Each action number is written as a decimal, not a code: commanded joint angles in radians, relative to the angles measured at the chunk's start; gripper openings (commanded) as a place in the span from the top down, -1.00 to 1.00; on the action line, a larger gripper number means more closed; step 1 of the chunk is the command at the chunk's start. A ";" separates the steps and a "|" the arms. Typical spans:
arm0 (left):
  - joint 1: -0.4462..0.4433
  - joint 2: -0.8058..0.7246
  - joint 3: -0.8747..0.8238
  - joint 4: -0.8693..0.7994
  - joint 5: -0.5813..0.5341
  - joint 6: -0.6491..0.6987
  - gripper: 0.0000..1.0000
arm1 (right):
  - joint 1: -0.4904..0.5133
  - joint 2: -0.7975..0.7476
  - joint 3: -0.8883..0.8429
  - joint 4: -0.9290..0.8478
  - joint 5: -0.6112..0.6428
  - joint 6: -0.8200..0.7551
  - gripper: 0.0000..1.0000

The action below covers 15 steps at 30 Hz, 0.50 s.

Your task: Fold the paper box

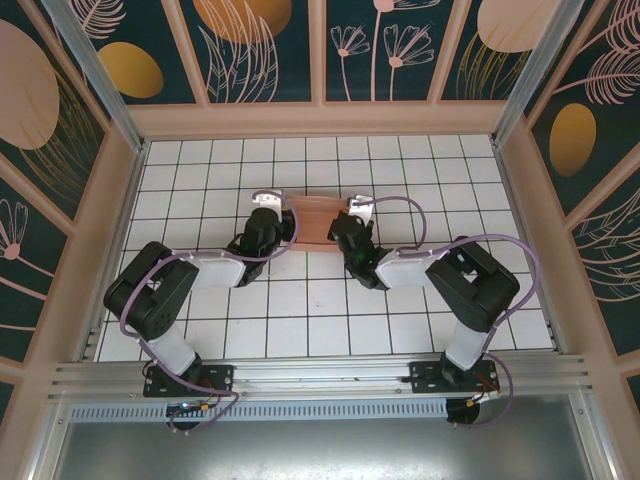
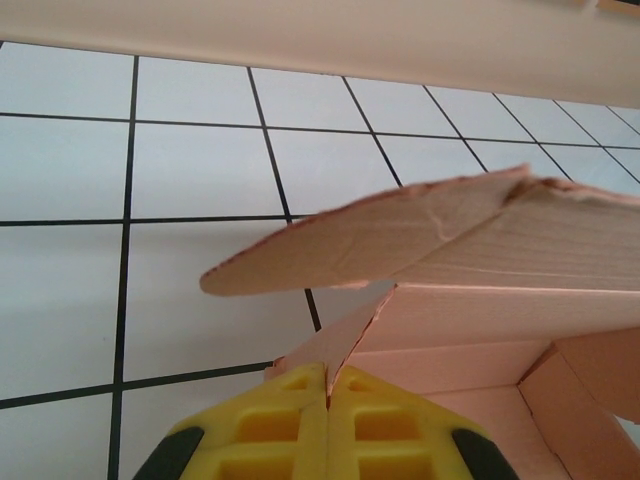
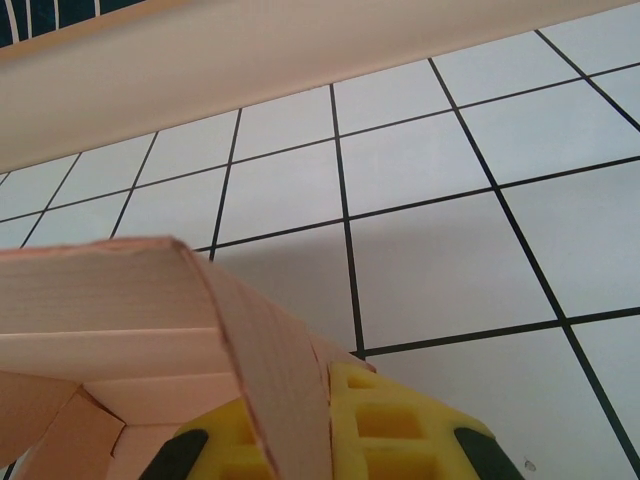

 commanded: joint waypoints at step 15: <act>0.008 0.050 0.095 -0.197 -0.042 -0.235 1.00 | 0.022 -0.007 -0.035 -0.054 0.089 0.019 1.00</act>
